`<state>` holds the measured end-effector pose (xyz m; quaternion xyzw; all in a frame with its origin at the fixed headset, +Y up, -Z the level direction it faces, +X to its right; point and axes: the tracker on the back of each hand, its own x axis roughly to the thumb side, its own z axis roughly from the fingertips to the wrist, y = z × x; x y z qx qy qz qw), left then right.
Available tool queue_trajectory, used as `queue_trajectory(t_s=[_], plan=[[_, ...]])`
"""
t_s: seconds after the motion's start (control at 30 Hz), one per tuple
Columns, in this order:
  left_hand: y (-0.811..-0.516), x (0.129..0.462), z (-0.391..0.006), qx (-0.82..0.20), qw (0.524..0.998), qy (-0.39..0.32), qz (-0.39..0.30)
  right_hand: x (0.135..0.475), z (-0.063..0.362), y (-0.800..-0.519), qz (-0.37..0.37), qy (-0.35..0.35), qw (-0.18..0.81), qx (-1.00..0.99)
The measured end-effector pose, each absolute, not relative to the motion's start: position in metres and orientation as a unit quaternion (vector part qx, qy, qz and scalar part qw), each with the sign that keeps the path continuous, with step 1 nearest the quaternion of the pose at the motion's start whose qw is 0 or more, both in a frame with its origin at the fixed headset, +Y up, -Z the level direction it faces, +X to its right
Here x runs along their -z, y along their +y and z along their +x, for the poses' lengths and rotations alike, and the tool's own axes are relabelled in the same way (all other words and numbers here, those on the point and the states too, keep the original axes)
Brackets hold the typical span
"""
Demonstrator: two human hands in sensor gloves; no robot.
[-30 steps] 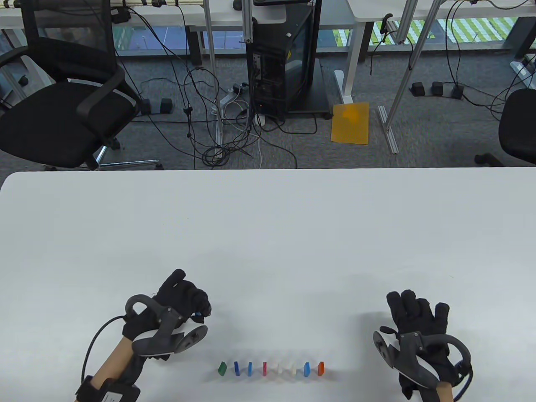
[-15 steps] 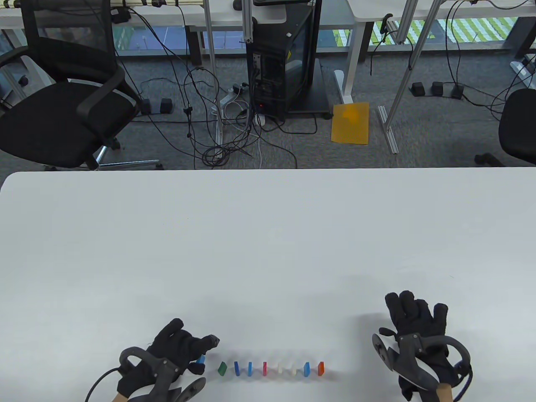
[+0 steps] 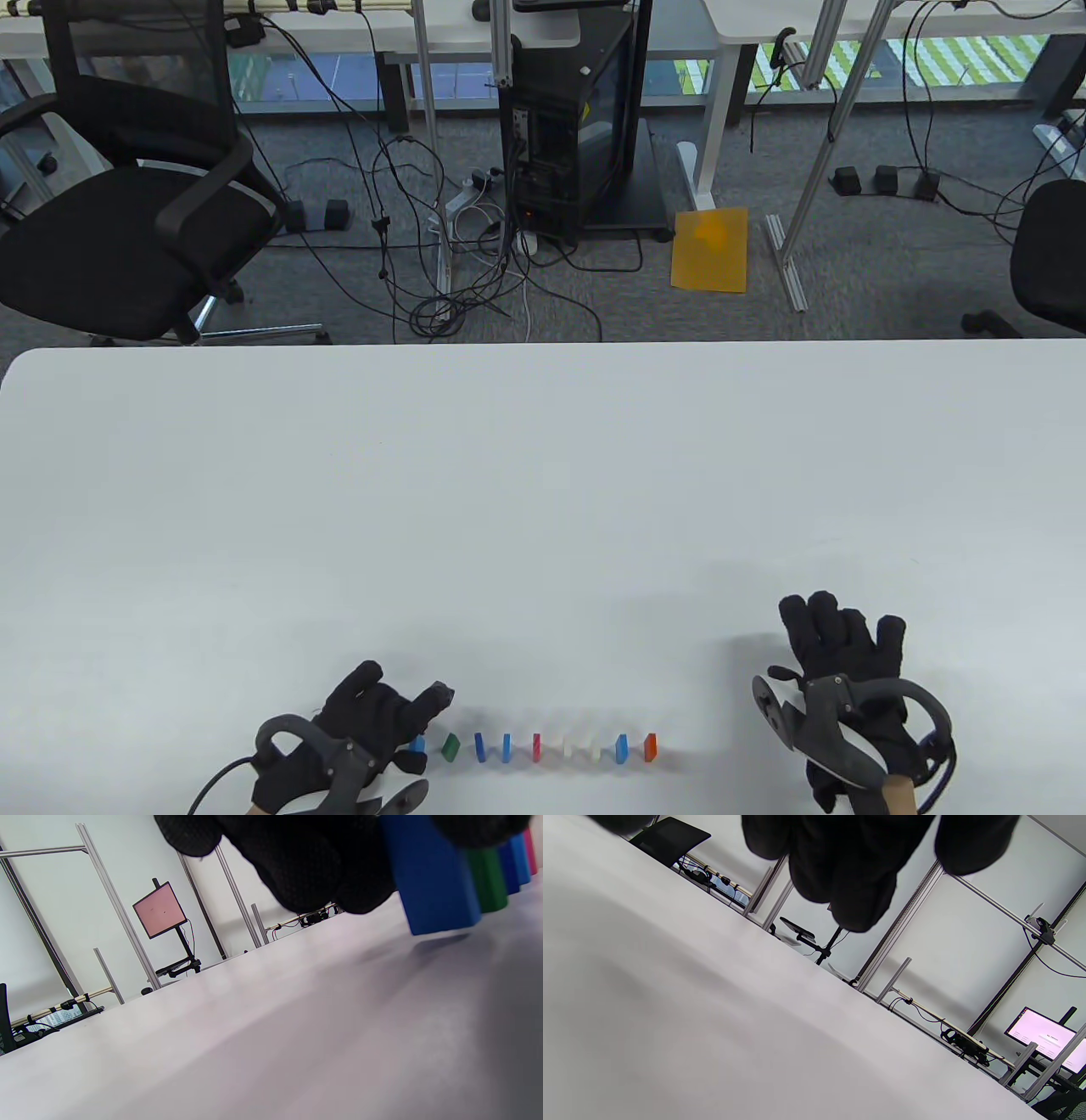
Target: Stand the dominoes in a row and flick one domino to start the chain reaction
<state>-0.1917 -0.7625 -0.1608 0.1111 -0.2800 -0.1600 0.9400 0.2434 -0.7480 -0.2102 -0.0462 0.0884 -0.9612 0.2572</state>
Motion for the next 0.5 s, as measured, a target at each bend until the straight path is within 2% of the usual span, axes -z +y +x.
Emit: queue_trajectory(t_s=[0.5], plan=[[-0.7626,0.1581,-0.1864,0.181,0.933,-0.288,0.117,0.2098,0.2425,-0.7481,-0.049,0.088,0.260,0.960]])
